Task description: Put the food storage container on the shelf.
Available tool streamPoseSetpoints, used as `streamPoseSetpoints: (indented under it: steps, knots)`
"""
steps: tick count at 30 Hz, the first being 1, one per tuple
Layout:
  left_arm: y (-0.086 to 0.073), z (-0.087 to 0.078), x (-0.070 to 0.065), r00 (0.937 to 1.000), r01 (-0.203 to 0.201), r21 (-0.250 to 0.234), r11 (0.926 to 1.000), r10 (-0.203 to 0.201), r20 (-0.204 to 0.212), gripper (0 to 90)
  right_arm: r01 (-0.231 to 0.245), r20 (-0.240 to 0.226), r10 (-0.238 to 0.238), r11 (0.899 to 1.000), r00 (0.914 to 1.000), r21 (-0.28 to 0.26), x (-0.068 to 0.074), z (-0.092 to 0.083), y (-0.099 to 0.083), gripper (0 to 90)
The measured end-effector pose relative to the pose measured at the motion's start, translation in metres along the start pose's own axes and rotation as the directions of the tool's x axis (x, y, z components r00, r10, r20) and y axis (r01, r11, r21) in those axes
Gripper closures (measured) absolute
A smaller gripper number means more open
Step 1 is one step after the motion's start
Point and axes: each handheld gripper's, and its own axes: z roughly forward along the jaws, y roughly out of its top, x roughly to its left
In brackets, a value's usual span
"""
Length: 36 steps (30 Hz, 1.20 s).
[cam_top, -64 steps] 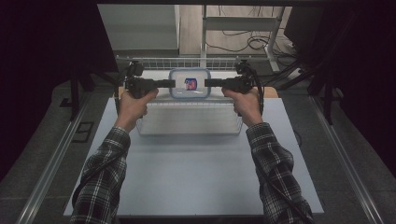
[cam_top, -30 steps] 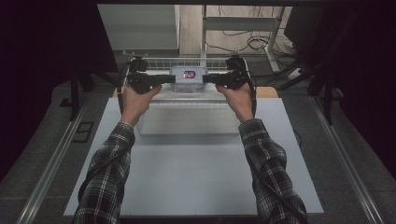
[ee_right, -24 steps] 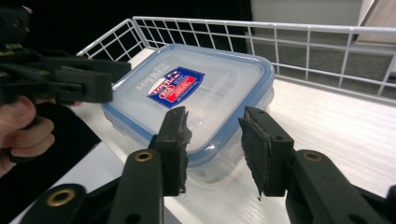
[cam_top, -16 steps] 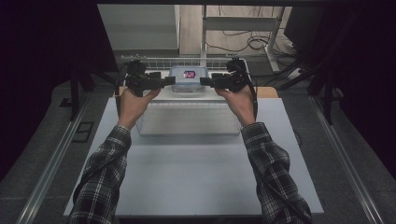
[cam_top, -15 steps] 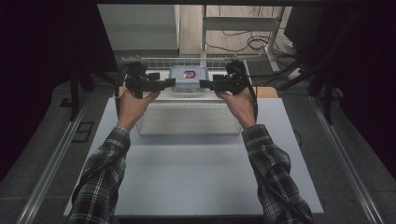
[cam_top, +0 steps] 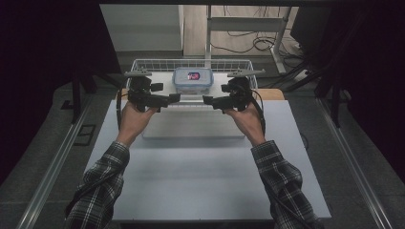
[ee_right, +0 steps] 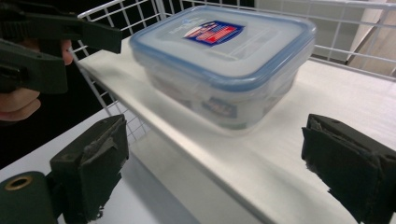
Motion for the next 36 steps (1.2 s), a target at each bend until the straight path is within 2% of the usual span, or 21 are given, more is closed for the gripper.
streamPoseSetpoints:
  steps: [3,9,15,20,25,30,36]
  knots:
    - [-0.006,-0.003,-0.007,0.9992,-0.04,0.005,0.9992,0.04,-0.01,4.1,0.01,-0.012,-0.01,1.0,0.9999,-0.006,0.006,-0.004,-0.006,6.4]
    - [-0.017,-0.006,-0.016,0.9983,-0.058,0.002,0.9983,0.058,0.0,3.4,0.036,-0.014,-0.037,0.999,0.9992,-0.011,0.013,-0.009,-0.013,5.5]
    - [-0.028,-0.013,-0.03,0.9953,-0.097,-0.005,0.9952,0.097,-0.002,2.6,0.071,-0.027,-0.071,0.997,0.9971,-0.021,0.024,-0.018,-0.024,4.6]
    - [-0.037,-0.015,-0.042,0.9931,-0.117,-0.005,0.9931,0.117,-0.004,0.0,0.065,-0.047,-0.067,0.997,0.9966,-0.038,0.031,-0.022,-0.035,3.0]
    - [-0.051,-0.013,-0.056,0.9863,-0.165,0.013,0.9862,0.165,-0.003,0.0,0.072,-0.069,-0.075,0.996,0.9948,-0.043,0.039,-0.024,-0.046,2.2]
    - [-0.06,-0.011,-0.063,0.9849,-0.173,0.022,0.9847,0.173,0.008,0.1,0.085,-0.079,-0.088,0.995,0.993,-0.043,0.047,-0.027,-0.056,1.6]
    - [-0.079,-0.011,-0.064,0.9886,-0.148,0.009,0.989,0.147,0.03,1.0,0.109,-0.083,-0.111,0.993,0.9903,-0.035,0.052,-0.027,-0.069,1.0]
